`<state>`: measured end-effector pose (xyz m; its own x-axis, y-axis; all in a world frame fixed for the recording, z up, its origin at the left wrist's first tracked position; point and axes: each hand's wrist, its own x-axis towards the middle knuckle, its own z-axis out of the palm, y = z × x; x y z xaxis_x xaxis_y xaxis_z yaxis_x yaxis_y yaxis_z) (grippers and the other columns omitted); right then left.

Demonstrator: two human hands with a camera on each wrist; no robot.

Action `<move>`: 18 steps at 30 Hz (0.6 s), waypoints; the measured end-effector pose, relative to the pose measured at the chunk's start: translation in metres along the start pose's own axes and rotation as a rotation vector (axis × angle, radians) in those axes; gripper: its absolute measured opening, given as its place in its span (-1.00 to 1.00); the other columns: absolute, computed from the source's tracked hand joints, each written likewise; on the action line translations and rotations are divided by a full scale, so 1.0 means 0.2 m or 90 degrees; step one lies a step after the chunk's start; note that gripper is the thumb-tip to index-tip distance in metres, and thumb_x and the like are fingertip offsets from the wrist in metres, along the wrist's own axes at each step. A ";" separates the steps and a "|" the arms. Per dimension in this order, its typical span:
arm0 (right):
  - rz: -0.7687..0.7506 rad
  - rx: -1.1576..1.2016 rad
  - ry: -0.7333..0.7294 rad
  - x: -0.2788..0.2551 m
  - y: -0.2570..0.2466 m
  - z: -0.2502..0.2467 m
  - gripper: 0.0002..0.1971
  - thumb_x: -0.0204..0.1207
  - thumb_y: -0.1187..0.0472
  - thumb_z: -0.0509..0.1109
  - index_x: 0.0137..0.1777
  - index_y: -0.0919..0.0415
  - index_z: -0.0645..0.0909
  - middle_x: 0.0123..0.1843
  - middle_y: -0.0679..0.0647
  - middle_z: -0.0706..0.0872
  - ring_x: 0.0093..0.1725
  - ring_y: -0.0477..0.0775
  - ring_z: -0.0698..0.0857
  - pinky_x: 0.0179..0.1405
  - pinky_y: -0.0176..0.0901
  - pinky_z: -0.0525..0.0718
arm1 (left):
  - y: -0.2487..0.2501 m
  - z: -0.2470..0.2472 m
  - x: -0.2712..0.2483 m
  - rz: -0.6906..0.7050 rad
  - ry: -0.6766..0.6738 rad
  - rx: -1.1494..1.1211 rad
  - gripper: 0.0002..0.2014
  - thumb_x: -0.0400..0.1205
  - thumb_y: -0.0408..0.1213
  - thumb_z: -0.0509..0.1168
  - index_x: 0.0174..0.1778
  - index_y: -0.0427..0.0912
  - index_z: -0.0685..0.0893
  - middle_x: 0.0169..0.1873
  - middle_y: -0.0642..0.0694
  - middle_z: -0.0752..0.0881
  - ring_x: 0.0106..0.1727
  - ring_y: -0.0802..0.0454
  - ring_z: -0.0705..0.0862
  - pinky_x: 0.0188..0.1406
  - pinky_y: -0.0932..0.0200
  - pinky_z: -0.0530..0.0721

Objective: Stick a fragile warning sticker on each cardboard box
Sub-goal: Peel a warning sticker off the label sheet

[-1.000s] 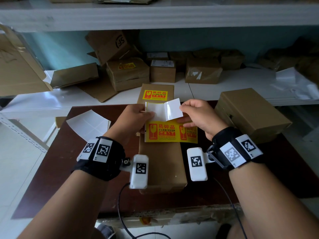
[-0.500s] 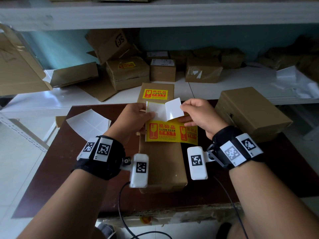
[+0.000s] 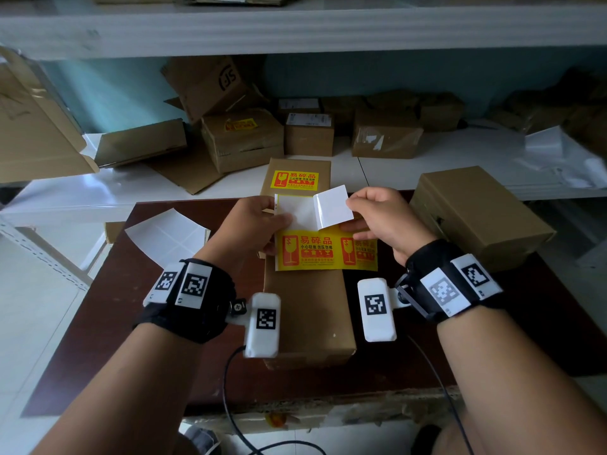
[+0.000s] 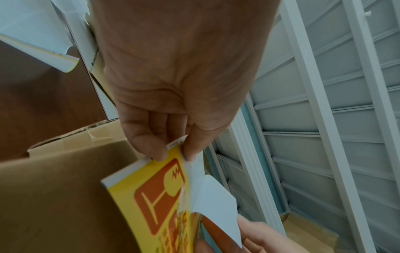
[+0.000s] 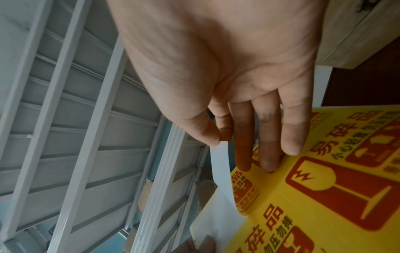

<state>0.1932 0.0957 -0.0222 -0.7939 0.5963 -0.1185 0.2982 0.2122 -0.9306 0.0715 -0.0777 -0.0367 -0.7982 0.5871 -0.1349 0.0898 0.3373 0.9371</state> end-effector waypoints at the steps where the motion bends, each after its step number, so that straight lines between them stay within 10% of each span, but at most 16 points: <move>1: 0.000 0.003 0.000 0.00 0.00 0.00 -0.83 0.70 0.18 0.28 0.07 0.21 0.69 0.15 0.14 0.78 -0.03 0.06 0.84 -0.02 0.03 0.81 | 0.00 0.00 0.00 0.000 0.000 -0.003 -0.86 0.69 -0.29 0.37 0.12 -0.20 0.75 -0.26 -0.15 0.82 -0.43 0.10 0.76 -0.49 0.20 0.69; 18: 0.017 0.041 0.008 0.00 0.00 -0.04 -0.85 0.72 0.20 0.26 0.02 0.16 0.67 0.06 0.05 0.80 -0.08 0.06 0.85 -0.10 -0.08 0.77 | -0.02 -0.01 0.01 0.009 0.004 0.012 -0.89 0.70 -0.27 0.34 0.07 -0.14 0.74 -0.32 -0.08 0.80 -0.48 0.18 0.71 -0.50 0.22 0.66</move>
<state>0.1972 0.1025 -0.0198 -0.7799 0.6102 -0.1392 0.2839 0.1466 -0.9476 0.0675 -0.0792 -0.0397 -0.8006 0.5870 -0.1203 0.1113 0.3430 0.9327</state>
